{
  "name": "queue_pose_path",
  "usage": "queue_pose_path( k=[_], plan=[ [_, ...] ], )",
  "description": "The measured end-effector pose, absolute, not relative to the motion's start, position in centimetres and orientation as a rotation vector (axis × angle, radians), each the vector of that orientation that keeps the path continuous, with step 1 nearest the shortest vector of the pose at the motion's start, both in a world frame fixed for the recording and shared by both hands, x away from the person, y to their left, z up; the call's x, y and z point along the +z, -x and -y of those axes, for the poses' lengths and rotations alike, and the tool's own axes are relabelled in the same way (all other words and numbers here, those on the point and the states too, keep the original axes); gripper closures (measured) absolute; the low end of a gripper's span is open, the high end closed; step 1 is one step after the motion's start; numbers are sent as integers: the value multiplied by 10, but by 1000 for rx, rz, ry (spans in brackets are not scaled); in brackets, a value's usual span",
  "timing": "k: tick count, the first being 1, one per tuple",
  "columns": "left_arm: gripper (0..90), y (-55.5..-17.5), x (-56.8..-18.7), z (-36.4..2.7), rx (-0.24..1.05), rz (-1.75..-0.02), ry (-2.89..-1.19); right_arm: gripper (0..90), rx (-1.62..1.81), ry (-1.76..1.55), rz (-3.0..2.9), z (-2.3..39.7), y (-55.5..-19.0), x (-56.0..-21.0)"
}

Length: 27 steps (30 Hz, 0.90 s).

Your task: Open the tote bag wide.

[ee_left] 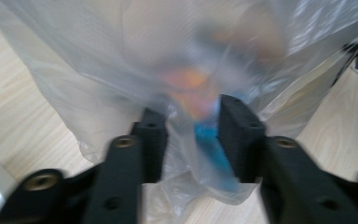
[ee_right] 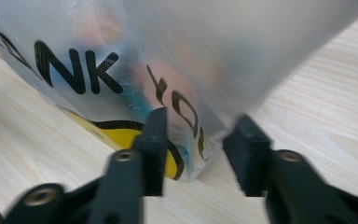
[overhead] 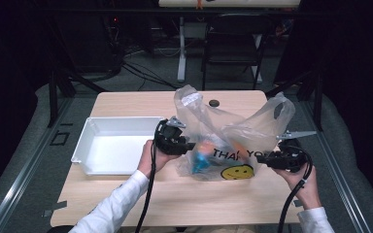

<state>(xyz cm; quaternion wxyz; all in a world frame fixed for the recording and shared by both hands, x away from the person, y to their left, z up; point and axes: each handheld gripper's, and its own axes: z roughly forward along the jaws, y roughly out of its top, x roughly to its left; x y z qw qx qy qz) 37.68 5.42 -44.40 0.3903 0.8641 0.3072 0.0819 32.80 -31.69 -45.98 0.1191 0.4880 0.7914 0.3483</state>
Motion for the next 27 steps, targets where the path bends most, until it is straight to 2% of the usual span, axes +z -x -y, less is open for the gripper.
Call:
queue_pose_path(
  k=[1, 2, 6, 14, 23, 27],
  plan=[
    [489, -377, -444, -54, 208, -781, -2196, 522, 1018, -1427, -2314, 317, -328, -460],
    [442, -369, -432, -51, 229, -756, -2192, 450, 1047, -1438, -2317, 320, -326, -452],
    [357, -361, -416, -46, 268, -720, -2187, 407, 1063, -1416, -2295, 326, -325, -435],
    [313, -363, -376, -33, 311, -694, -2125, 399, 1076, -1366, -2269, 335, -330, -401],
    [282, -376, -352, -19, 336, -712, -2089, 398, 1095, -1341, -2233, 337, -339, -386],
    [277, -388, -343, -13, 348, -739, -2067, 416, 1120, -1313, -2198, 335, -350, -368]
  ],
)
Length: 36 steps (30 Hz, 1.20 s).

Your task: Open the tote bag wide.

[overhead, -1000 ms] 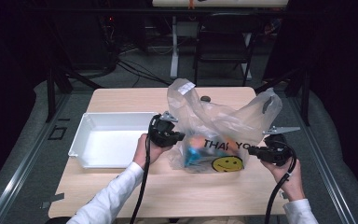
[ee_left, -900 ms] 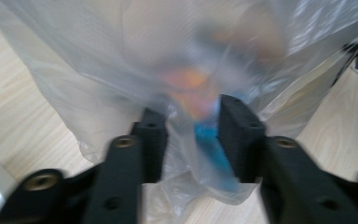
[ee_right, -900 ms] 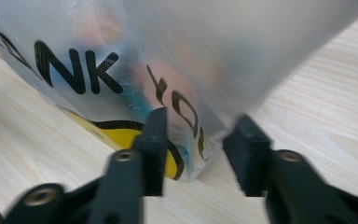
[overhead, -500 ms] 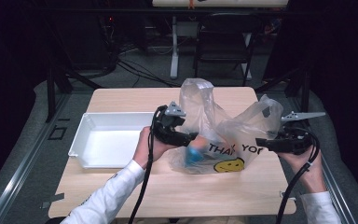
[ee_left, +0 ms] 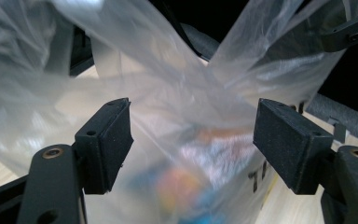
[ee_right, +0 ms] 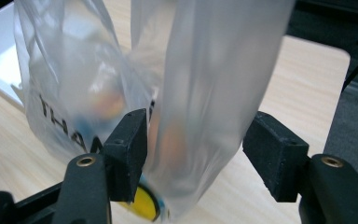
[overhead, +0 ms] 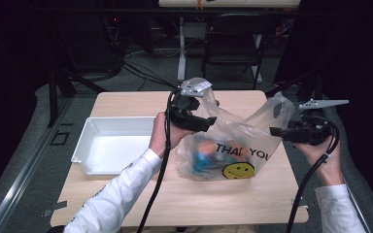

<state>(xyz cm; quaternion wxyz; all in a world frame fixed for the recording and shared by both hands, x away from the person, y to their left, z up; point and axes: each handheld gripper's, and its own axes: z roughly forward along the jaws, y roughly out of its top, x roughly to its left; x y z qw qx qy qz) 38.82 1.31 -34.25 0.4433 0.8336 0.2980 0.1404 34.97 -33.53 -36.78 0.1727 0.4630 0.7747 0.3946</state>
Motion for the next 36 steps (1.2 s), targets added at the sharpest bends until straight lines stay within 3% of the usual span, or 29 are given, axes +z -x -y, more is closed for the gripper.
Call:
queue_pose_path(
  k=[3, 5, 6, 9, 12, 15, 36],
  plan=[
    [301, -394, -340, -12, 349, -753, -2064, 481, 1121, -1305, -2188, 334, -354, -361],
    [331, -401, -339, -10, 348, -770, -2051, 605, 1113, -1304, -2174, 331, -358, -358],
    [425, -408, -341, -8, 340, -781, -2034, 720, 1093, -1301, -2179, 328, -360, -357],
    [619, -416, -347, -7, 316, -798, -2028, 833, 1085, -1300, -2187, 324, -362, -360],
    [820, -420, -354, -10, 281, -803, -2017, 885, 1075, -1309, -2195, 323, -364, -363],
    [896, -420, -360, -16, 283, -803, -2021, 896, 1070, -1317, -2203, 325, -365, -366],
    [900, -396, -401, -55, 187, -801, -2076, 899, 1048, -1401, -2282, 328, -357, -405]
  ],
)
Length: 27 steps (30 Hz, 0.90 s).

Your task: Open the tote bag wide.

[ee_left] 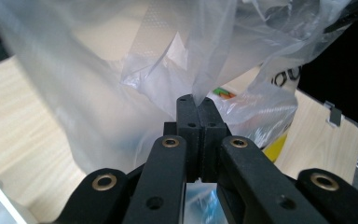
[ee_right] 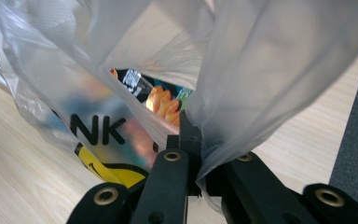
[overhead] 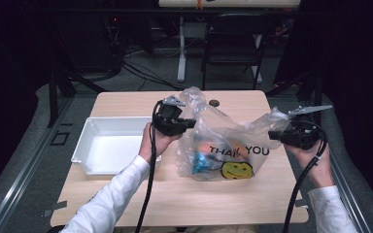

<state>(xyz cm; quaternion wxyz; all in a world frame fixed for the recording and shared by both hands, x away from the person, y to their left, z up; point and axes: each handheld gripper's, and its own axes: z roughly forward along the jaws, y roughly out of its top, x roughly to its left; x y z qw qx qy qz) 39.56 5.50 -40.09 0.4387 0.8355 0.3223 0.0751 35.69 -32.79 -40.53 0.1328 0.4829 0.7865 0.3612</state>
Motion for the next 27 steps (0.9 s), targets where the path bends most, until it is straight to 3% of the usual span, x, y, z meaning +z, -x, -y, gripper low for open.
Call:
queue_pose_path(
  k=[15, 27],
  plan=[
    [900, -381, -427, -70, 141, -824, -2182, 896, 954, -1451, -2402, 315, -355, -434],
    [900, -348, -481, -69, 69, -853, -2252, 896, 924, -1539, -2452, 317, -345, -477]
  ],
)
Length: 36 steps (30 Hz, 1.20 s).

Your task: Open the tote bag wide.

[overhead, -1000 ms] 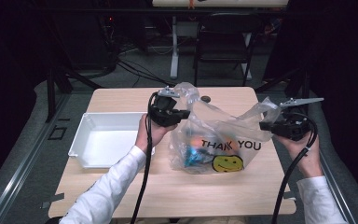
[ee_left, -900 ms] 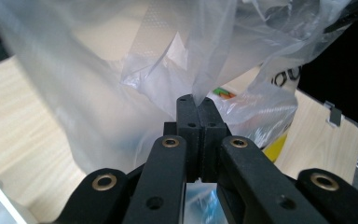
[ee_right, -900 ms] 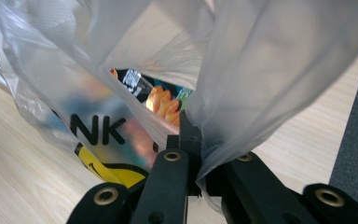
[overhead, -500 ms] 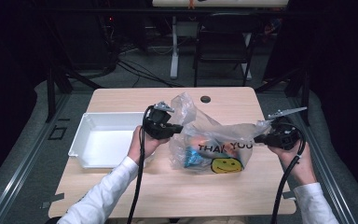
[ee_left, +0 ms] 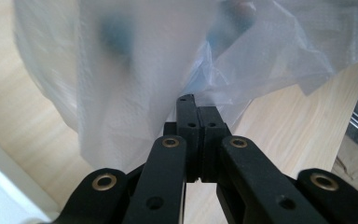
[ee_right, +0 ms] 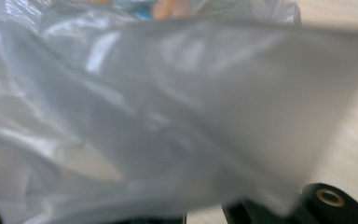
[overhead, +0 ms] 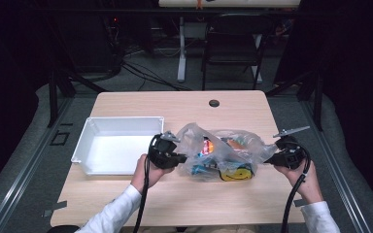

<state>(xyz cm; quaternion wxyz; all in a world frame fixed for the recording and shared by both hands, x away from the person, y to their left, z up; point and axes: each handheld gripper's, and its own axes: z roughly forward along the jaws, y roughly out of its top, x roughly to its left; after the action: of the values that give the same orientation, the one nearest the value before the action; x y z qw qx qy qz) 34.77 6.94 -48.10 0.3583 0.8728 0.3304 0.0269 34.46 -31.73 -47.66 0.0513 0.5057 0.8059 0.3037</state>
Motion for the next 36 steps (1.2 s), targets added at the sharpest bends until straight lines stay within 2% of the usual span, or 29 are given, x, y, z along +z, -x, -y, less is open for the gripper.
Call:
queue_pose_path(
  k=[8, 17, 21, 22, 23, 24, 25, 26, 28, 29, 30, 32, 33, 34, 36],
  plan=[
    [900, -330, -504, -74, 30, -858, -2308, 898, 898, -1610, -2497, 323, -333, -507],
    [900, -318, -538, -66, 6, -876, -2444, 895, 822, -1691, -2523, 327, -326, -534],
    [900, -320, -552, -62, 24, -898, -2491, 853, 801, -1696, -2496, 324, -329, -542],
    [899, -323, -553, -62, 23, -917, -2478, 800, 792, -1707, -2479, 322, -332, -547],
    [892, -323, -553, -62, 23, -917, -2478, 800, 792, -1707, -2479, 322, -332, -547],
    [808, -325, -552, -63, 23, -921, -2474, 738, 805, -1702, -2479, 322, -333, -549],
    [808, -325, -551, -63, 19, -935, -2460, 738, 805, -1702, -2479, 322, -333, -549],
    [703, -322, -543, -63, 36, -920, -2467, 618, 815, -1690, -2475, 323, -330, -544],
    [575, -320, -538, -63, 48, -919, -2461, 584, 828, -1670, -2474, 324, -328, -541],
    [575, -318, -532, -64, 58, -913, -2459, 540, 835, -1658, -2461, 326, -325, -536],
    [484, -316, -528, -65, 70, -909, -2450, 455, 866, -1633, -2448, 330, -321, -528],
    [416, -309, -512, -69, 104, -887, -2429, 390, 884, -1609, -2441, 335, -315, -518],
    [379, -309, -512, -69, 104, -887, -2429, 390, 884, -1609, -2441, 335, -315, -518],
    [353, -306, -506, -72, 106, -883, -2424, 343, 886, -1580, -2421, 339, -307, -506],
    [323, -302, -496, -78, 116, -887, -2401, 329, 883, -1559, -2422, 339, -303, -501]
  ],
)
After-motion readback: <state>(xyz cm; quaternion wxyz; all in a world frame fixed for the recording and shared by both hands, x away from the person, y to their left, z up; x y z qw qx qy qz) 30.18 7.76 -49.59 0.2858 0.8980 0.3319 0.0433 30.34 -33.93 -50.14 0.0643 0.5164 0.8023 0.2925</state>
